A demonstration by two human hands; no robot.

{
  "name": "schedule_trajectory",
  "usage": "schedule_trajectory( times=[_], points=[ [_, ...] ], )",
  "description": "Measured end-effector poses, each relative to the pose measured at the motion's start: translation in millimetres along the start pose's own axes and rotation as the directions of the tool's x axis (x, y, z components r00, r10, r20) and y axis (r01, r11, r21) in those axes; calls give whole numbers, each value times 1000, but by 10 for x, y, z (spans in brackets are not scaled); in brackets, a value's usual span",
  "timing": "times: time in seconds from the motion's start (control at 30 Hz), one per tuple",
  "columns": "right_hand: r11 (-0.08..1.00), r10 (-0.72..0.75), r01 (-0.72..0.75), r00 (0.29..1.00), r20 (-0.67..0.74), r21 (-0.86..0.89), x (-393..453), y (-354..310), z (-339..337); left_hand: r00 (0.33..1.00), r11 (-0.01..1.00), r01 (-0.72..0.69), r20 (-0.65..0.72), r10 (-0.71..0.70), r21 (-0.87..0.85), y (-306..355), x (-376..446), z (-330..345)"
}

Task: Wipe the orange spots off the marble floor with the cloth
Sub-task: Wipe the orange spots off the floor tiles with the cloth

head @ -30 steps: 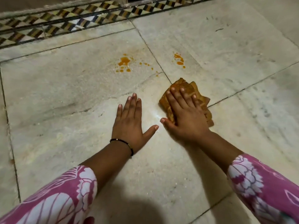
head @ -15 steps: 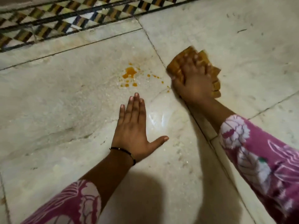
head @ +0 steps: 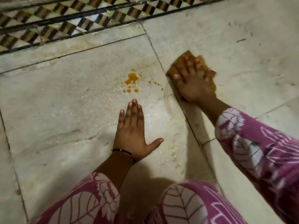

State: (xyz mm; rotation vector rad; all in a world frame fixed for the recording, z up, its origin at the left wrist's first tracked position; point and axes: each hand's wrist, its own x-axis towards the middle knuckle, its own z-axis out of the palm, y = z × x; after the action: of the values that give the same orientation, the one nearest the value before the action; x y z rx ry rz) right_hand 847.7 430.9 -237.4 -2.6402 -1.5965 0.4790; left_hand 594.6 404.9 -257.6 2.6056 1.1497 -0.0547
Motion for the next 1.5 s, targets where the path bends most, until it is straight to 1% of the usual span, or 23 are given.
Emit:
schedule_trajectory(
  times=[0.07,0.13,0.2,0.27,0.33,0.43,0.5,0.53,0.57,0.63,0.7,0.77,0.83,0.93,1.0,1.07,1.13,1.2,1.27,1.33,1.4,1.43,1.5],
  points=[
    [981,-182,180,983,-15,-74,-164,-252,141,1000,1000,-9,-3,9,-17,-8,7,8],
    [920,-364,360,932,6,-154,-540,-263,235,1000,999,-13,-6,13,-36,-8,10,0],
    [881,-434,436,899,51,-185,-888,-36,282,1000,998,-7,2,7,-55,-16,7,-1],
    [907,-382,388,922,69,-163,-1019,246,243,1000,998,-3,13,4,-60,-18,3,5],
    [957,-253,259,966,60,-131,-856,380,169,1000,998,-2,15,3,-60,-15,6,4],
    [997,-42,41,999,-7,-71,-314,161,81,1000,998,-2,2,2,-60,-17,8,9],
    [999,39,-40,998,-41,-26,78,-111,56,1000,998,-6,-7,6,-55,-13,6,18],
    [999,34,-35,998,-53,-17,211,-258,69,1000,999,-11,-14,10,-48,-11,7,28],
    [1000,-8,6,998,-65,-26,276,-392,94,1000,999,-13,-18,12,-41,-10,5,33],
    [985,-167,163,983,-75,-63,185,-536,166,1000,999,-14,-20,13,-33,-14,0,36],
    [942,-322,317,946,-39,-111,-129,-449,211,1000,999,-12,-19,11,-32,-12,8,32],
    [914,-383,382,923,20,-138,-470,-168,236,1000,999,-9,-9,9,-37,-14,5,25],
    [931,-312,318,948,61,-177,-542,161,152,1000,999,-5,2,5,-47,-18,1,28],
    [966,-120,130,991,58,-224,-126,393,-27,1000,998,-13,0,13,-53,-17,5,34],
    [986,-15,21,999,39,-163,264,279,-101,1000,999,-15,-9,14,-51,-13,3,39],
    [997,29,-27,999,16,-71,559,13,-122,1000,999,-15,-23,14,-41,-15,-3,37],
    [998,-4,4,1000,7,-62,684,-238,-85,999,999,-21,-37,19,-33,-12,-15,39],
    [989,-119,120,993,12,-82,632,-427,-9,999,1000,-14,-45,13,-28,-23,-25,41],
    [971,-220,220,975,16,-95,415,-507,75,999,1000,0,-45,-1,-29,-6,-18,37],
    [952,-286,286,958,13,-108,-7,-482,186,999,1000,-2,-42,0,-30,17,-37,10],
    [918,-365,371,928,72,-140,-485,-320,242,998,999,19,-57,-21,-33,-10,-58,-1],
    [908,-379,393,918,121,-144,-657,-200,248,996,998,56,-65,-58,-37,-70,-68,-3],
    [919,-347,376,914,210,-117,-745,-12,158,978,982,184,-93,-187,-40,-284,-115,-38]
  ],
)
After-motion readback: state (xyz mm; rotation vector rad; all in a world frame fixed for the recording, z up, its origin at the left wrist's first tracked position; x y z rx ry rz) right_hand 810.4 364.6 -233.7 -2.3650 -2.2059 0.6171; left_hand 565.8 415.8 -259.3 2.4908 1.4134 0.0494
